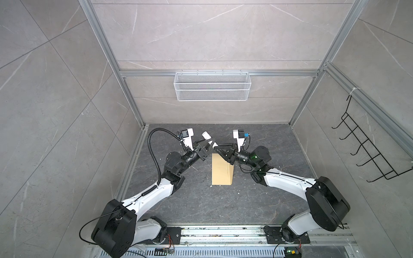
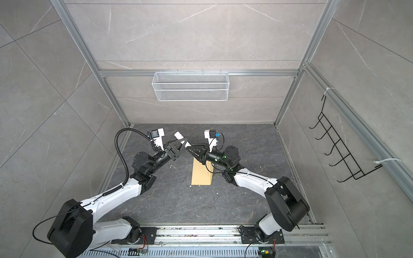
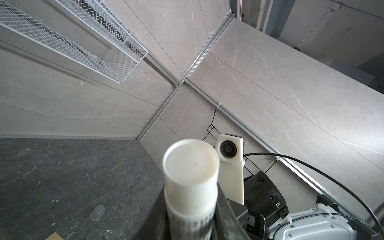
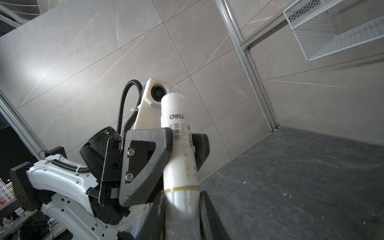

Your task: Place the letter into the envelope and seal it

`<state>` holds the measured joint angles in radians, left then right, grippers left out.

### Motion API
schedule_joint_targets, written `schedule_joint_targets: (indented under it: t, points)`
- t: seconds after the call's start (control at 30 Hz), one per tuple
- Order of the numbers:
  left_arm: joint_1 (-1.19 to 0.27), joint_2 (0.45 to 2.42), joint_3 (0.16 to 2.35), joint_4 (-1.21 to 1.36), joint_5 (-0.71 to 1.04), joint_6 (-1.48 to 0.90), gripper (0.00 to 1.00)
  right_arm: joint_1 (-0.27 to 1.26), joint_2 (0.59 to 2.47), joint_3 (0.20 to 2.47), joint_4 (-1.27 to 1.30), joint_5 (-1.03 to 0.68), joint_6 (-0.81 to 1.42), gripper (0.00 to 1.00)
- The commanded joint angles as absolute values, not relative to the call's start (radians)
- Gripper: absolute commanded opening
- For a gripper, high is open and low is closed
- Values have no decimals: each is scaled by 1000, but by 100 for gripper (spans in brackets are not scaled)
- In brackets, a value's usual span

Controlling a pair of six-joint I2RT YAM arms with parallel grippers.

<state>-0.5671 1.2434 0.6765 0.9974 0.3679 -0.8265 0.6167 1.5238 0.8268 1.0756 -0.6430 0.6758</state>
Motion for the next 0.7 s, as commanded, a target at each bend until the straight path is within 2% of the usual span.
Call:
schedule_joint_targets:
  t: [0.0,0.07,0.13,0.3,0.5,0.67]
  points:
    - [-574,1232,674,979,373,-803,0,598,1460,853,1062,-543,553,28]
    - [-574,1225,677,958,355,-811,0,600,1409,823,975,-482,399,45]
    - [-574,1219,677,942,336,-822,0,609,1364,780,949,-400,236,58]
    - [-574,1209,676,925,315,-822,0,671,1309,677,975,-201,-134,72]
    - [-574,1212,677,929,309,-830,0,810,1381,627,1106,-2,-475,76]
    - [-573,1213,676,927,307,-831,0,865,1445,640,1197,86,-543,68]
